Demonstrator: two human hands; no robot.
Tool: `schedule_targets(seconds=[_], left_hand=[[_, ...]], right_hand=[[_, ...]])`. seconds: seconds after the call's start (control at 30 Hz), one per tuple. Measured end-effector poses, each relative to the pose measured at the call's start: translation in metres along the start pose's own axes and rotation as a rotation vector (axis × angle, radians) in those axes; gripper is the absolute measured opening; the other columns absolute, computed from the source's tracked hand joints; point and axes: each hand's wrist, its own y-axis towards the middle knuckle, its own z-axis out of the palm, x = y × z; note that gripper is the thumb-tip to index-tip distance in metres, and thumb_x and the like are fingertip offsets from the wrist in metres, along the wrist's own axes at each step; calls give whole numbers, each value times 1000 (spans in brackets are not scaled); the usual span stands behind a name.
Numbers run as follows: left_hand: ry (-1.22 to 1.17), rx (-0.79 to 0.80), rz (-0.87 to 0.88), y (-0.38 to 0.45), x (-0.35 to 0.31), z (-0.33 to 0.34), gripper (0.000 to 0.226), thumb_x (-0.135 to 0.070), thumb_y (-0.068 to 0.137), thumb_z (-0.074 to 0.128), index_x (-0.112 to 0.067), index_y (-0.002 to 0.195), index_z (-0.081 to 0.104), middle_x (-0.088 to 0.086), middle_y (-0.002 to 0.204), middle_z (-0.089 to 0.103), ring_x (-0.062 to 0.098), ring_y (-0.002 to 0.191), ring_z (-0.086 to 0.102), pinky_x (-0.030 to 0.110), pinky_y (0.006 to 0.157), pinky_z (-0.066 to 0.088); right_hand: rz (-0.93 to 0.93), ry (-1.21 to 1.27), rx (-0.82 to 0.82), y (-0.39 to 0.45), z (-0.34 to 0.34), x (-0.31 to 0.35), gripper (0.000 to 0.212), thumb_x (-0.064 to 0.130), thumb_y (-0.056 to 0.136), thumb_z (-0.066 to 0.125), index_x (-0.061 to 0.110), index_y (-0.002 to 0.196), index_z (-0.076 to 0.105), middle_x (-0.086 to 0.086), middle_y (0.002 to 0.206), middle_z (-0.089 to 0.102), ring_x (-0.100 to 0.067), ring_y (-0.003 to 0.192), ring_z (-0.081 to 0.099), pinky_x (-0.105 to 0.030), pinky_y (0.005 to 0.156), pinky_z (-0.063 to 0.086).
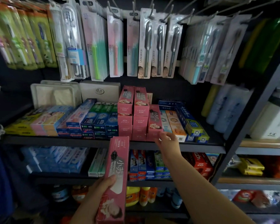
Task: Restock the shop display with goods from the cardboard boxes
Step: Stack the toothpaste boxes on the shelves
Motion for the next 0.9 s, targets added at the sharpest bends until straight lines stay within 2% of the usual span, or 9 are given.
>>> schedule_targets(seconds=[0.03, 0.1, 0.27, 0.43, 0.53, 0.6, 0.7, 0.8, 0.9], left_hand=[[-20, -11, -11, 2, 2, 0, 27, -15, 78, 70, 1, 97, 61, 12, 56, 68, 29, 64, 61, 33, 61, 41], [-30, -1, -25, 4, 2, 1, 35, -20, 70, 66, 0, 99, 61, 13, 59, 69, 30, 64, 63, 35, 63, 43], [-20, 94, -49, -8, -1, 4, 84, -41, 32, 91, -5, 103, 64, 18, 74, 73, 33, 65, 69, 35, 65, 48], [10, 104, 31, -20, 3, 7, 32, -12, 86, 60, 3, 114, 58, 17, 62, 65, 28, 54, 63, 32, 62, 44], [15, 76, 41, -21, 4, 11, 28, -10, 93, 53, 2, 118, 55, 13, 62, 60, 24, 51, 59, 22, 50, 49], [-33, 12, 10, -20, 4, 19, 27, -14, 89, 58, -3, 114, 58, 9, 61, 67, 19, 45, 65, 18, 37, 46], [-54, -33, -14, -19, 6, 38, 37, -20, 86, 62, -8, 121, 58, 7, 66, 72, 17, 51, 69, 20, 39, 48], [-108, -12, 5, -26, 10, 49, 52, -37, 76, 64, -15, 122, 58, 11, 84, 73, 20, 63, 72, 24, 46, 52], [-153, 109, -41, -34, 10, 54, 47, -55, 85, 45, -19, 110, 62, 12, 85, 75, 26, 72, 73, 31, 56, 54]], right_hand=[[-11, -24, -38, 1, 2, 2, 4, 18, 97, 52, 21, 98, 55, -1, 85, 67, -15, 80, 65, -27, 77, 51], [-42, -85, -104, 6, 6, 7, 6, 19, 97, 54, 22, 92, 57, -3, 79, 66, -13, 65, 61, -25, 65, 49], [-133, -283, -121, 18, 10, 14, 21, 12, 93, 54, 18, 75, 62, 0, 75, 64, -17, 76, 59, -29, 70, 47], [-129, -336, -116, 9, 7, 12, 27, 17, 92, 49, 12, 113, 64, -2, 87, 63, -13, 69, 54, -25, 57, 39], [-123, -451, 59, -32, -5, 0, 15, 25, 95, 48, 15, 100, 56, -5, 84, 60, -14, 68, 55, -29, 57, 47], [-51, -663, 293, -80, -16, -16, 22, 43, 98, 46, 22, 94, 53, -2, 92, 62, -13, 75, 62, -29, 63, 53], [98, -693, 559, -131, -34, -42, 39, 63, 84, 50, 28, 101, 55, 3, 102, 66, -14, 87, 69, -29, 72, 58], [59, -697, 577, -147, -44, -56, 27, 51, 83, 64, 33, 101, 55, 9, 102, 68, -4, 91, 68, -26, 85, 56], [58, -608, 493, -153, -46, -54, 21, 35, 87, 67, 28, 104, 56, 10, 96, 70, 0, 80, 69, -18, 70, 55]])
